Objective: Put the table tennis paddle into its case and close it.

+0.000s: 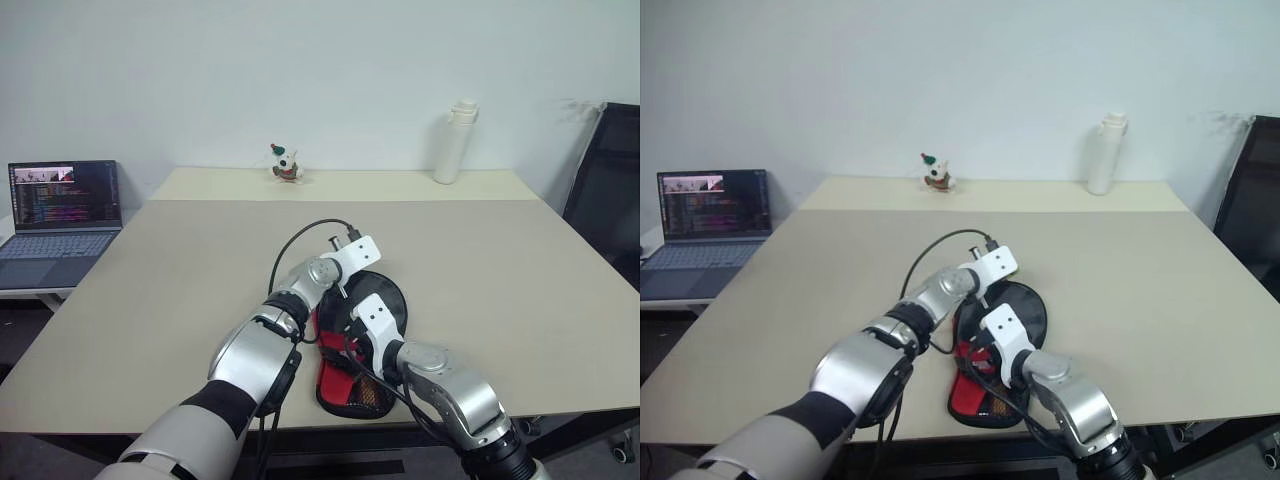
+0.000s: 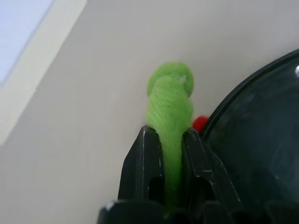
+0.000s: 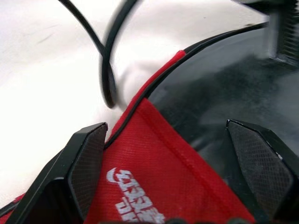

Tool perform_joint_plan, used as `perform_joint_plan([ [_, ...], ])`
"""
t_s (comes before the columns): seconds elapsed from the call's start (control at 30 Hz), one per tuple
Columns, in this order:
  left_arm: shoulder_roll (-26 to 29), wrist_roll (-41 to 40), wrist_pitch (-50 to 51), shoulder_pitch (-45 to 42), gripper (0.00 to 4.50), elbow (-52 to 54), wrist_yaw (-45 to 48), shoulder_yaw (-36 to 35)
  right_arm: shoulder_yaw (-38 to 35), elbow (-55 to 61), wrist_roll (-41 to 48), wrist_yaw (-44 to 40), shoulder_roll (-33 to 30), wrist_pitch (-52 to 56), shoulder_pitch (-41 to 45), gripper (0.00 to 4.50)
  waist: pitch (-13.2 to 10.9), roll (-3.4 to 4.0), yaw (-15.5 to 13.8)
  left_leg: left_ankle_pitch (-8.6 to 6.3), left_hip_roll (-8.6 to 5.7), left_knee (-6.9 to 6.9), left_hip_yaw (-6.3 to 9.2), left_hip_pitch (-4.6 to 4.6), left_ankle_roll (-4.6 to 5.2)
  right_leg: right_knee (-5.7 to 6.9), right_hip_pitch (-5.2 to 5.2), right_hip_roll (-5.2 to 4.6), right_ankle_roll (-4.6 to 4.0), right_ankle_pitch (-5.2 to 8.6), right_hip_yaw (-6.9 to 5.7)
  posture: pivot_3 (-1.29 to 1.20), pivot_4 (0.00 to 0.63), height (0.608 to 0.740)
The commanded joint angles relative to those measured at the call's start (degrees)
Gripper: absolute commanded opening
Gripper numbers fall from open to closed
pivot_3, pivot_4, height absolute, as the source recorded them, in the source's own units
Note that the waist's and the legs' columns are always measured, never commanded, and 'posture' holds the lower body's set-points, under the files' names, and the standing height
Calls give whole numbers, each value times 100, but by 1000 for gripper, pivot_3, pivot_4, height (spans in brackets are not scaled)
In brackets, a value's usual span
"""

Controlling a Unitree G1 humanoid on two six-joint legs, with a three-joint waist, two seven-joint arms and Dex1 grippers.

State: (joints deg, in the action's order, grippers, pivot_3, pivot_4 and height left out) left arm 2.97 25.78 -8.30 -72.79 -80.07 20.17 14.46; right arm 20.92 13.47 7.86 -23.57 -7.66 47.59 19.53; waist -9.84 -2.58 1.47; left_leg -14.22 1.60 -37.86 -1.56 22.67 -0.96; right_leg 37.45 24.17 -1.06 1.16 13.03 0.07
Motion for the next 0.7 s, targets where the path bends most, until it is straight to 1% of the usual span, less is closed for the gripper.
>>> perform_joint_plan([
  [0.03, -318, 122, -401, -349, 83, 147, -115, 123, 183, -188, 38, 7, -51, 459, -295, 4500, 1, 1, -11, 0, 0, 0, 5, 4, 0, -7, -1, 0, 0, 0, -8, 0, 150, 740],
  [0.17, -556, 184, -540, -442, 82, 146, -150, 174, 169, -126, 35, 31, -55, 501, -347, 4500, 1, 1, -22, 0, -1, 1, 24, 25, 0, -32, -3, -7, 1, -1, -34, 0, 150, 740],
  [0.37, -817, 196, -693, -506, 82, 149, -58, 178, 159, -117, 36, 44, -61, 520, -352, 4500, 1, 2, -26, -3, -2, 2, 38, 29, 4, -40, -7, -8, 1, -1, -49, 0, 150, 740],
  [0.5, -869, 177, -713, -486, 82, 147, 23, 148, 157, -134, 37, 43, -59, 514, -327, 4500, 1, 3, -26, -3, -2, 2, 40, 29, 4, -41, -8, -9, 1, -1, -50, 0, 150, 740],
  [0.63, -807, 164, -640, -417, 82, 139, 236, 132, 164, -166, 35, 30, -52, 488, -298, 4500, 1, 4, -25, -3, -2, 2, 41, 28, 4, -41, -8, -8, 1, -1, -51, 0, 150, 740],
  [0.7, -760, 51, -596, -394, 820, 143, 404, 18, 171, -200, 32, 17, -50, 466, -273, 4500, 2, 4, -22, -3, -2, 2, 40, 28, 4, -40, -8, -8, 1, -1, -51, 0, 150, 740],
])
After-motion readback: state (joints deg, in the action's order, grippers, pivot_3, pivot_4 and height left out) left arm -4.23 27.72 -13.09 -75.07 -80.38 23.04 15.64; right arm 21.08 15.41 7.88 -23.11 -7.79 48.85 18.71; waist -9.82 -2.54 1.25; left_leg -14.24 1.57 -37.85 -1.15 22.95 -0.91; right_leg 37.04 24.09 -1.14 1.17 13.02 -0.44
